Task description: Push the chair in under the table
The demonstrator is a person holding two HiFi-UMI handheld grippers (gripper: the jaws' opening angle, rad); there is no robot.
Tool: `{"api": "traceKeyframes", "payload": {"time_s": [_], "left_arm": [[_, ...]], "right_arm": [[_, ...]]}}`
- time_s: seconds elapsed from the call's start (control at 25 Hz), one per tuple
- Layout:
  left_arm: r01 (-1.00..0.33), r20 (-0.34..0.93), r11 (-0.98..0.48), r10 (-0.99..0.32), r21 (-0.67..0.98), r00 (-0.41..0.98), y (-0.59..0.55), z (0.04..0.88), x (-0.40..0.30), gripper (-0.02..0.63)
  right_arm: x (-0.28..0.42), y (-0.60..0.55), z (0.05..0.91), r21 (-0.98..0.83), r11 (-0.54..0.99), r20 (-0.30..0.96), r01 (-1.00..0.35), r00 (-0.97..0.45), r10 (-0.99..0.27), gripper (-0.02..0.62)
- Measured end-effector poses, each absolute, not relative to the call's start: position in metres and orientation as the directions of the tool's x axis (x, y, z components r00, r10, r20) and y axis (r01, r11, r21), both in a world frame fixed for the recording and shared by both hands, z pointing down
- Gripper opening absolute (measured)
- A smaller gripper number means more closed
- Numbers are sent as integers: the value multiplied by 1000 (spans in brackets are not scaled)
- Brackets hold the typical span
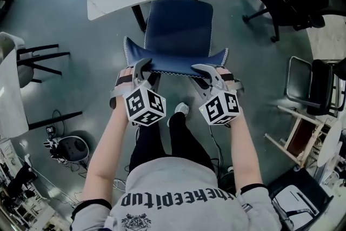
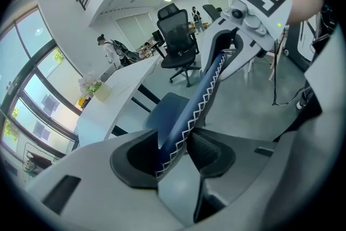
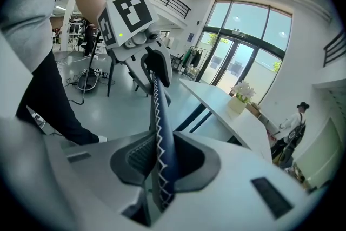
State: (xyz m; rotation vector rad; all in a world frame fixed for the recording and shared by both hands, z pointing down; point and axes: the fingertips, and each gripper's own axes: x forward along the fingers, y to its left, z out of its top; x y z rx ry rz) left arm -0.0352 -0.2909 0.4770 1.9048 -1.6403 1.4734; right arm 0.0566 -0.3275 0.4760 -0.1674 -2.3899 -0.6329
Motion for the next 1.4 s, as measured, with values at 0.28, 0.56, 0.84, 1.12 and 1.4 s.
{"api": "traceKeyframes", "payload": {"time_s": [0.28,0.56,0.84,1.12,1.4], "left_arm": [[-844,783,-342,-607,-413,-137,-292,479,-33,175],[-844,790,-353,-600,-404,-127,-289,481,-33,178],[-830,807,-414,-586,-374,-71,-285,483,-36,178],[-765,778,-482,-627,-427,-39,-281,481,-31,176],[-719,727,-502,-686,-480,-7,-268,456,-25,118]], "right_arm": [[58,-328,477,397,876,626,273,-779,-41,78],[59,-326,478,379,892,629,247,-776,-53,92],[55,-325,478,366,910,643,195,-759,-96,124],[60,-324,473,386,914,677,123,-711,-190,147],[64,-323,463,428,904,669,5,-674,-313,150]]}}
